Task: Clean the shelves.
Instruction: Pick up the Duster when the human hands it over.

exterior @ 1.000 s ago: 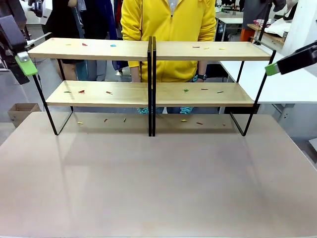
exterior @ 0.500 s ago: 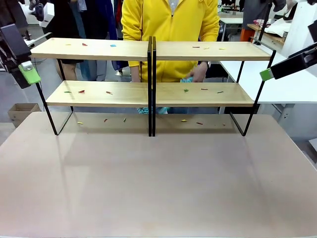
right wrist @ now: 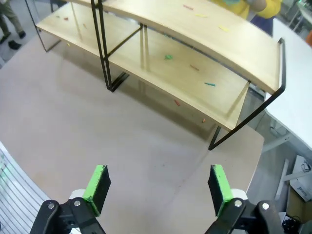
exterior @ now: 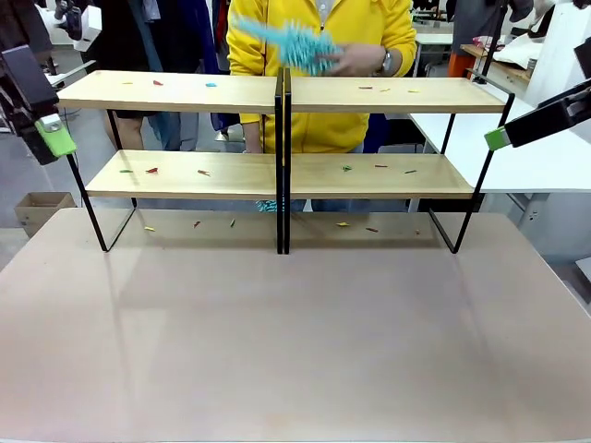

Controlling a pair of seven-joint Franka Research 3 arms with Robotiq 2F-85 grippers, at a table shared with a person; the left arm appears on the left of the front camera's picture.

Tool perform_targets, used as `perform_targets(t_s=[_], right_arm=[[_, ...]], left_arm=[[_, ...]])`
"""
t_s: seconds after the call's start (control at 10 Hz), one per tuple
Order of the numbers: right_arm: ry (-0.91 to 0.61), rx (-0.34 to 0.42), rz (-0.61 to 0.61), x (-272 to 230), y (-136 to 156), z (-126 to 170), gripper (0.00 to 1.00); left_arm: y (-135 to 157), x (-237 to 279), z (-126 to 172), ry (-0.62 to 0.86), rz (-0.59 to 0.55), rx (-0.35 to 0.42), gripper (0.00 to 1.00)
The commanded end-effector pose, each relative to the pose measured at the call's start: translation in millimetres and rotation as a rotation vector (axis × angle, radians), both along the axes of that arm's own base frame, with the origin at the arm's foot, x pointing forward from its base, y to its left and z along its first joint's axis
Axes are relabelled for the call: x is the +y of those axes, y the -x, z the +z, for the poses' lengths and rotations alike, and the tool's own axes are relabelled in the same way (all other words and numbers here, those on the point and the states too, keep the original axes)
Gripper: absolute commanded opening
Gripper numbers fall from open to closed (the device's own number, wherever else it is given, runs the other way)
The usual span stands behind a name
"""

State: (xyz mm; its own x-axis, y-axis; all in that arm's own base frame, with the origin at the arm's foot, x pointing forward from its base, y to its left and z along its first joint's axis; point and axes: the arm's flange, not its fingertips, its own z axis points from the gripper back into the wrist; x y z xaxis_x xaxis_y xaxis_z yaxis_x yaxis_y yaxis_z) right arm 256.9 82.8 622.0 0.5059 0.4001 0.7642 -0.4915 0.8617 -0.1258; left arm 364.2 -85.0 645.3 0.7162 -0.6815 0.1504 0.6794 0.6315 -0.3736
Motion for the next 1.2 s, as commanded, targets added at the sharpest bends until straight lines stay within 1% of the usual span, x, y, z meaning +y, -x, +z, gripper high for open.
perform_targets(t_s=[0.0, 0.1, 0.2, 0.3, 0.4, 0.5, 0.6, 0.7, 0.8, 0.9, 1.0, 1.1], right_arm=[[0.026, -0.073, -0.003, -0.8, 10.7, 34.8, 1.00], [0.030, -0.117, -0.008, -1.1, 18.0, 52.3, 1.00], [0.028, -0.140, -0.004, -1.1, 24.8, 62.9, 1.00], [0.028, -0.143, 0.017, -0.6, 31.6, 69.9, 1.00], [0.059, -0.154, 0.016, 5.4, 36.9, 74.7, 1.00], [0.073, -0.152, 0.042, 11.5, 39.8, 73.4, 1.00], [0.105, -0.135, 0.051, 16.8, 38.8, 64.6, 1.00], [0.140, -0.130, 0.028, 15.1, 37.0, 55.8, 1.00], [0.055, -0.150, 0.032, 14.2, 39.6, 73.1, 1.00], [0.055, -0.150, 0.032, 14.2, 39.6, 73.1, 1.00], [0.086, -0.133, 0.034, 18.7, 38.2, 64.2, 1.00], [0.147, -0.082, 0.036, 23.2, 26.3, 58.8, 1.00]], left_arm=[[99.2, -0.7, -1.1, 0.146, -0.045, -0.455, 1.00], [120.2, 1.7, -5.4, 0.242, 0.036, -0.659, 1.00], [125.5, -1.5, -17.5, 0.316, 0.072, -0.766, 1.00], [125.2, -5.6, -34.6, 0.411, 0.198, -0.845, 1.00], [125.2, -3.5, -41.0, 0.556, 0.310, -0.980, 1.00], [123.3, -3.7, -41.6, 0.659, 0.348, -1.088, 1.00], [121.1, -8.4, -41.6, 0.728, 0.456, -1.139, 1.00], [117.9, -13.1, -36.2, 0.689, 0.588, -1.051, 1.00], [121.9, 19.4, 10.3, 0.545, 0.452, -0.880, 1.00], [121.9, 19.4, 10.3, 0.545, 0.452, -0.880, 1.00], [121.9, 19.4, 10.3, 0.545, 0.452, -0.880, 1.00], [115.3, 8.6, 10.0, 0.593, 0.536, -0.932, 1.00]])
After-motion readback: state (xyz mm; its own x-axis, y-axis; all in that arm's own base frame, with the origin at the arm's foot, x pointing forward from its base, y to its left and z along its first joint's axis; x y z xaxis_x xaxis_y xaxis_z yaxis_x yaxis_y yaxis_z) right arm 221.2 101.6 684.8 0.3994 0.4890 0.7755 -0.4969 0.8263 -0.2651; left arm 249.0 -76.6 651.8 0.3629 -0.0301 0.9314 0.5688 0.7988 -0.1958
